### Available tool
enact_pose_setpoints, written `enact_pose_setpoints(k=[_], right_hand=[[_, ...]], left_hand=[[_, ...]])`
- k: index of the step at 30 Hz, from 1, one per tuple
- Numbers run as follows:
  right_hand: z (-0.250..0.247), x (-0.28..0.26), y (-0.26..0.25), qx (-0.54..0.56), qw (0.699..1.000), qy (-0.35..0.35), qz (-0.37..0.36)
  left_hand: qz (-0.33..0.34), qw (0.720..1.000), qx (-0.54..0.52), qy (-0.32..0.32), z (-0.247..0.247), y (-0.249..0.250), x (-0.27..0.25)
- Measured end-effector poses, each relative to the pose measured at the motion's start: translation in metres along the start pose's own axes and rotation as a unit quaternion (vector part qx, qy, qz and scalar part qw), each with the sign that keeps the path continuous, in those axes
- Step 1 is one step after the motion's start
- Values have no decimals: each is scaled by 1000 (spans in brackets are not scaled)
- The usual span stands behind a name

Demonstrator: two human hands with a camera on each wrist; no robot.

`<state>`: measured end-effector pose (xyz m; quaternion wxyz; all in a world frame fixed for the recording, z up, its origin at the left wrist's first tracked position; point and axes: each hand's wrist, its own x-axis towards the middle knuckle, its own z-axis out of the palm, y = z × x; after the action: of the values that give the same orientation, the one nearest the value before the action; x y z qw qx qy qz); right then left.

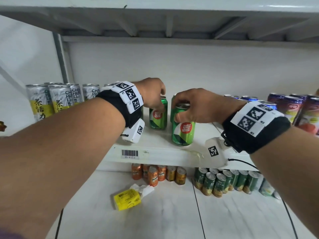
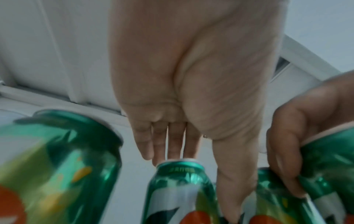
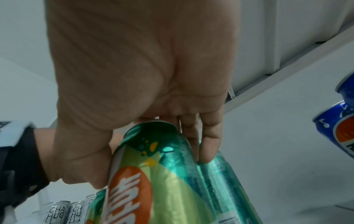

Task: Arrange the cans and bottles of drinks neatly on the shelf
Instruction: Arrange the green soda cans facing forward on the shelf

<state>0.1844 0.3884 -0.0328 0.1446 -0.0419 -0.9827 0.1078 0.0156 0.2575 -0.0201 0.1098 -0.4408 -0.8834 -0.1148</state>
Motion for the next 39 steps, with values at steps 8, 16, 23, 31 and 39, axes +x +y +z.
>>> enact_pose_setpoints(k=[8,16,23,31,39], right_hand=[[-6,-12,8,34,999,40,-1],[-7,-44,32,173,975,140,2],[2,-77,81,363,906,216,33],[40,-101,134,541,811,214,65],[48,-105,146,579,793,173,77]], left_hand=[[69,994,-69,-47,-20,20,-42],[40,953,-290,-83,28,81,-64],[31,921,-388,0,60,132,-57],[19,881,-468,59,110,181,-48],[43,882,-463,78,137,176,-51]])
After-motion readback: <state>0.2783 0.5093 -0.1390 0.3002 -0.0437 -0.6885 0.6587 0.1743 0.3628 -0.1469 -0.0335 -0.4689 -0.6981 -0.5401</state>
